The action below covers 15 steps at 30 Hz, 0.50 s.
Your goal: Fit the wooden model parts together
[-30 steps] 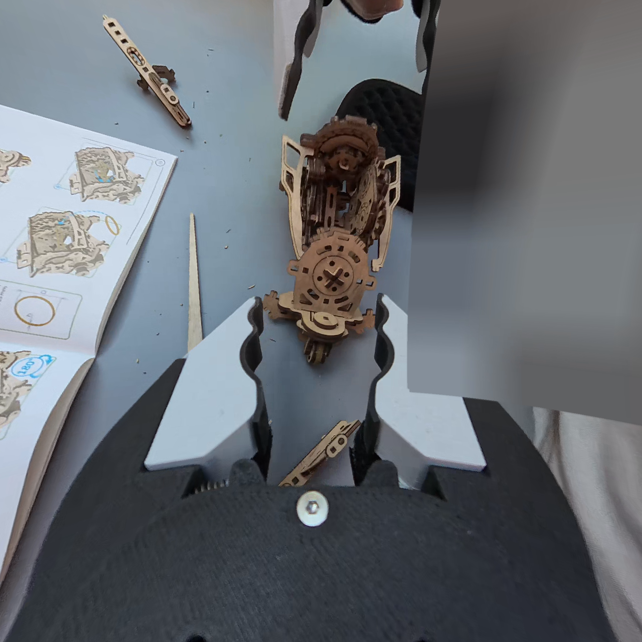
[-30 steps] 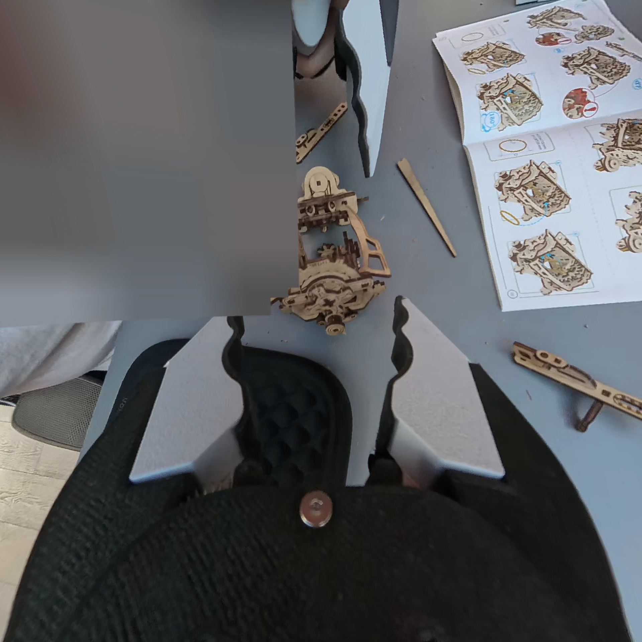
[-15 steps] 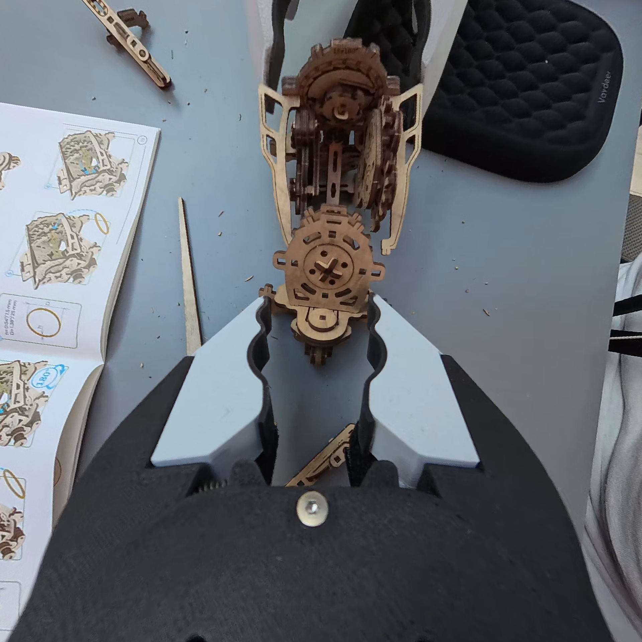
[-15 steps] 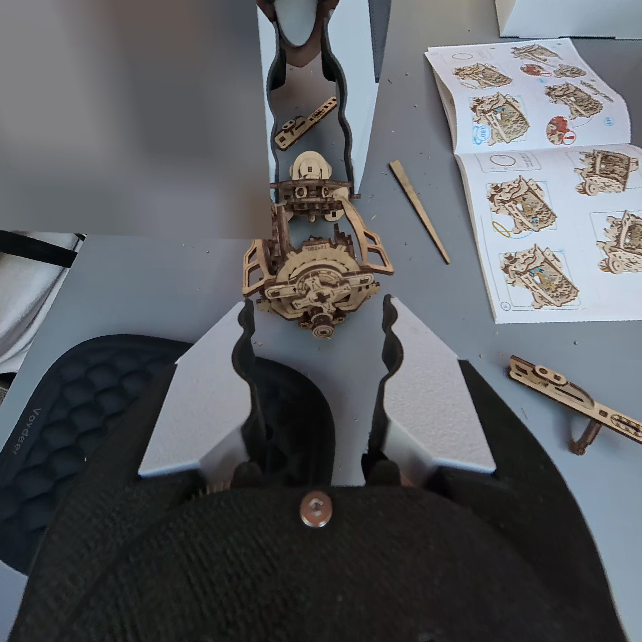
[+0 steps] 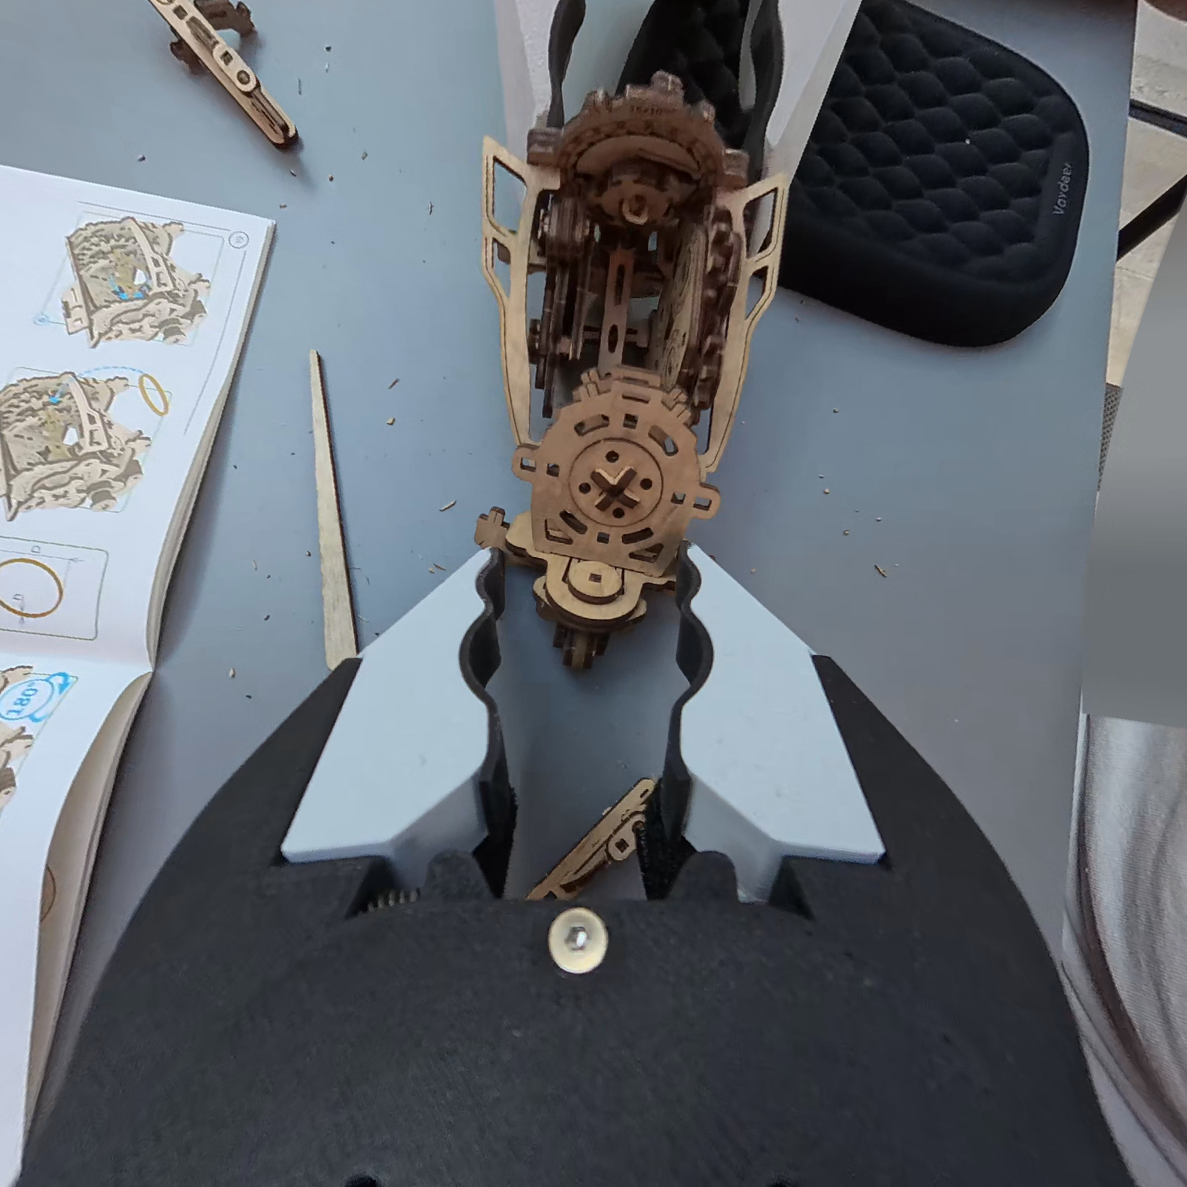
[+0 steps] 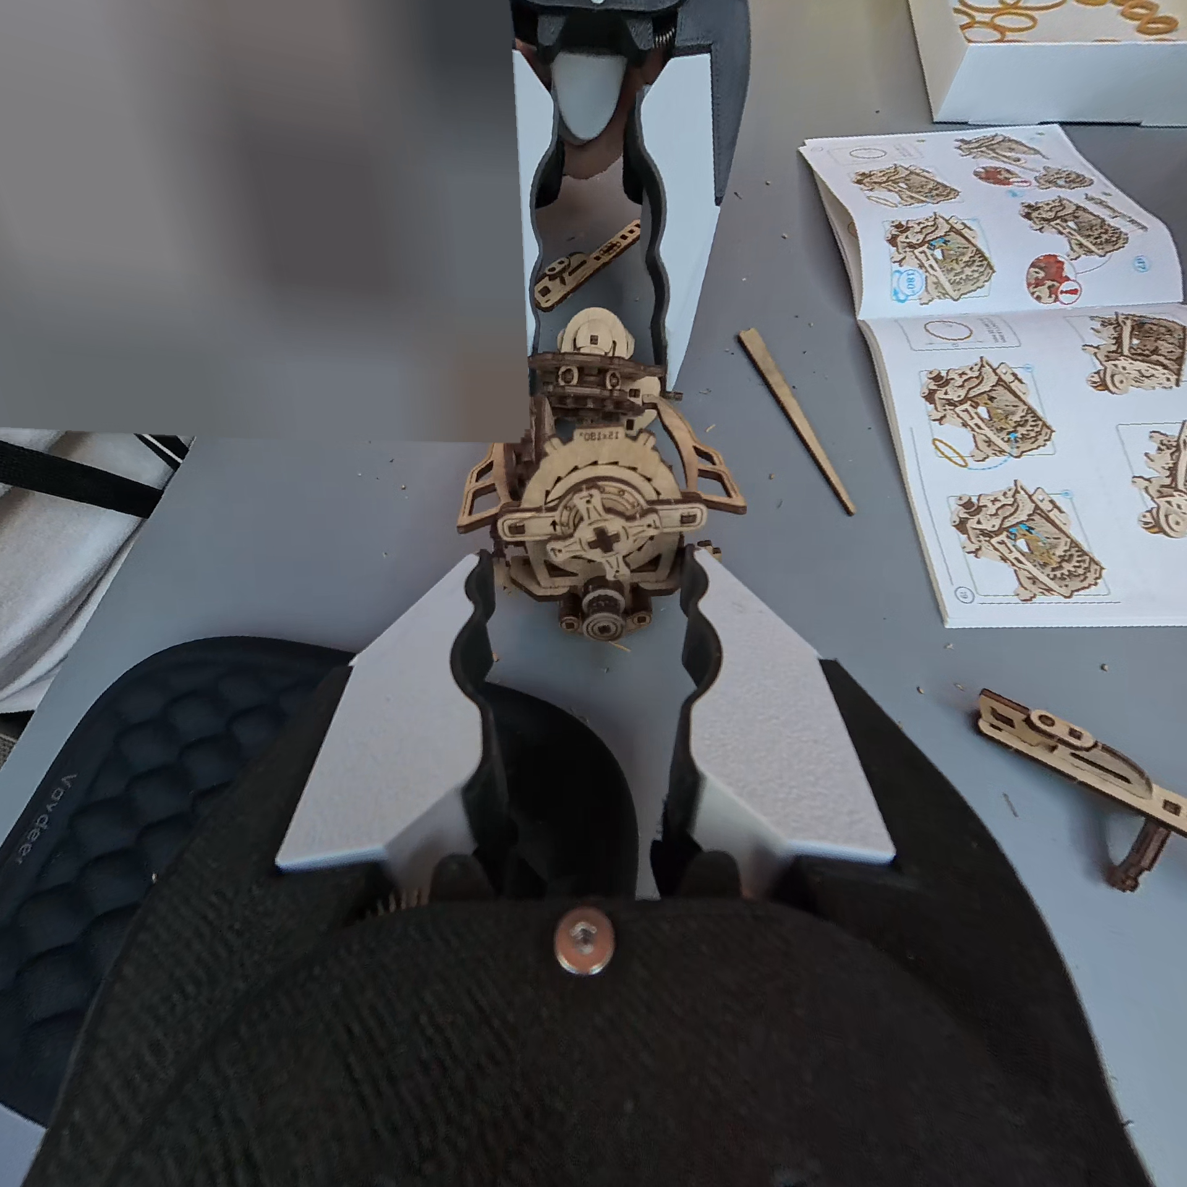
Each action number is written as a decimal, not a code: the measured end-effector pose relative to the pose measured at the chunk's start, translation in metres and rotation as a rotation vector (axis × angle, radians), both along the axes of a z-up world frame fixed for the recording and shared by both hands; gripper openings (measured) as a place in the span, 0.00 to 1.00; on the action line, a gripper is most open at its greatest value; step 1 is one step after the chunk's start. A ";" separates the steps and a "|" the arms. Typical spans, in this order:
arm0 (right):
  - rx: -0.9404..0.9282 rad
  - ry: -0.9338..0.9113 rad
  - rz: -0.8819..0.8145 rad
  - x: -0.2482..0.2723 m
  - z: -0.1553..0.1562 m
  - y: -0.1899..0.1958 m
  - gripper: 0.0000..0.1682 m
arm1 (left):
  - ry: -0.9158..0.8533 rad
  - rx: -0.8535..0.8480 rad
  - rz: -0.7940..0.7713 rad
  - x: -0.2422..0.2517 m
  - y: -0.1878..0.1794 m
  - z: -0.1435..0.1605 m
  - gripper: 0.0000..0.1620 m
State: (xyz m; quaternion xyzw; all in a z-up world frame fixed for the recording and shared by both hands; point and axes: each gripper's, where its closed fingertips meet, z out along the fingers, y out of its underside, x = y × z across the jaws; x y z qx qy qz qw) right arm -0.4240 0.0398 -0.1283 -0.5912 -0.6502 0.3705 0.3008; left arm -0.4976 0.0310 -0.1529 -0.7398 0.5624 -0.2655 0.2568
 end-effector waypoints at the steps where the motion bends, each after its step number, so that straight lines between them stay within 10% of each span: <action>1: -0.011 0.004 -0.002 0.000 0.001 0.000 0.35 | -0.002 -0.002 -0.002 0.000 0.000 0.000 0.32; 15: -0.074 -0.008 -0.017 -0.005 0.001 0.000 0.38 | -0.093 -0.078 -0.013 0.005 -0.002 0.002 0.27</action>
